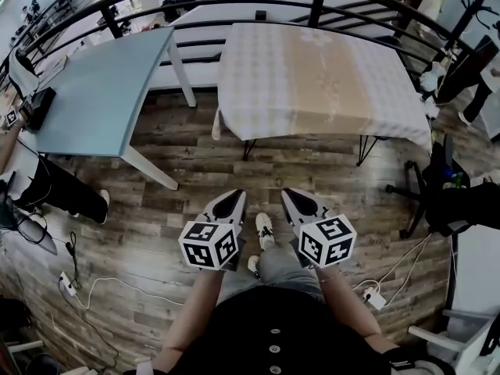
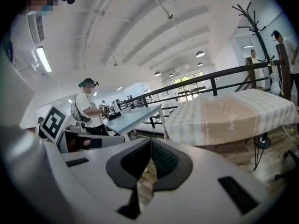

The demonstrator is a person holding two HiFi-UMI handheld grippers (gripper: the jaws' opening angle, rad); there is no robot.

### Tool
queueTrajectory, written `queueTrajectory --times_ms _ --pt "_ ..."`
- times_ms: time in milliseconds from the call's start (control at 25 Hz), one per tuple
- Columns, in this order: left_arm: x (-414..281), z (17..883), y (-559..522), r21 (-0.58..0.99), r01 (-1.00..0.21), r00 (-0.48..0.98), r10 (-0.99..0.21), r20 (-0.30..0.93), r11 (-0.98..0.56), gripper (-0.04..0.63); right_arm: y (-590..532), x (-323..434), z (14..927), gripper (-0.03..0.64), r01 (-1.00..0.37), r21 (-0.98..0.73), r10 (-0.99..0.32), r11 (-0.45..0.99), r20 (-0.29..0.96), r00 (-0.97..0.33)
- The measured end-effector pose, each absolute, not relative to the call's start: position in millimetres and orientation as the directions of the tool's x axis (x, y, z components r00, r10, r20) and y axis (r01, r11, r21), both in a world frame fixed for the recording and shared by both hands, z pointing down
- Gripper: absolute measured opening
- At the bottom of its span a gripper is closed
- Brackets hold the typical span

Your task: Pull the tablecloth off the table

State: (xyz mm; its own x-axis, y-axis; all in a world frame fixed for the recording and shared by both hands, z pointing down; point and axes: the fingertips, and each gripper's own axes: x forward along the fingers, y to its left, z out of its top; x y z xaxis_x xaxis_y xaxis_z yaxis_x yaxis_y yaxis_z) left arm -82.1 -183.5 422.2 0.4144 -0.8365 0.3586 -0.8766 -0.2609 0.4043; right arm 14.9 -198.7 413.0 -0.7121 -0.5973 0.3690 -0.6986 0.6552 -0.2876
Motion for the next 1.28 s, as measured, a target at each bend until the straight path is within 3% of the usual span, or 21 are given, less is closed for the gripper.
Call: queueTrajectory --times_ms 480,1120,1200,1280 --pt "-83 448 -269 0.459 -0.846 0.471 -0.781 0.410 -0.269 0.018 -295 -8 440 0.028 -0.678 -0.322 -0.539 0.661 0.426 -0.727" --pt "-125 526 -365 0.505 -0.861 0.371 -0.758 0.537 -0.064 0.022 -388 -23 505 0.028 -0.672 -0.384 -0.446 0.633 0.529 -0.722" --pt "-129 540 -371 0.517 -0.856 0.359 -0.745 0.562 -0.023 0.099 -393 -25 514 0.028 -0.665 -0.390 -0.425 0.637 0.542 -0.725" --pt "-136 555 -376 0.524 -0.851 0.339 -0.734 0.589 0.027 0.114 -397 -25 522 0.028 -0.665 -0.404 -0.413 0.628 0.552 -0.725"
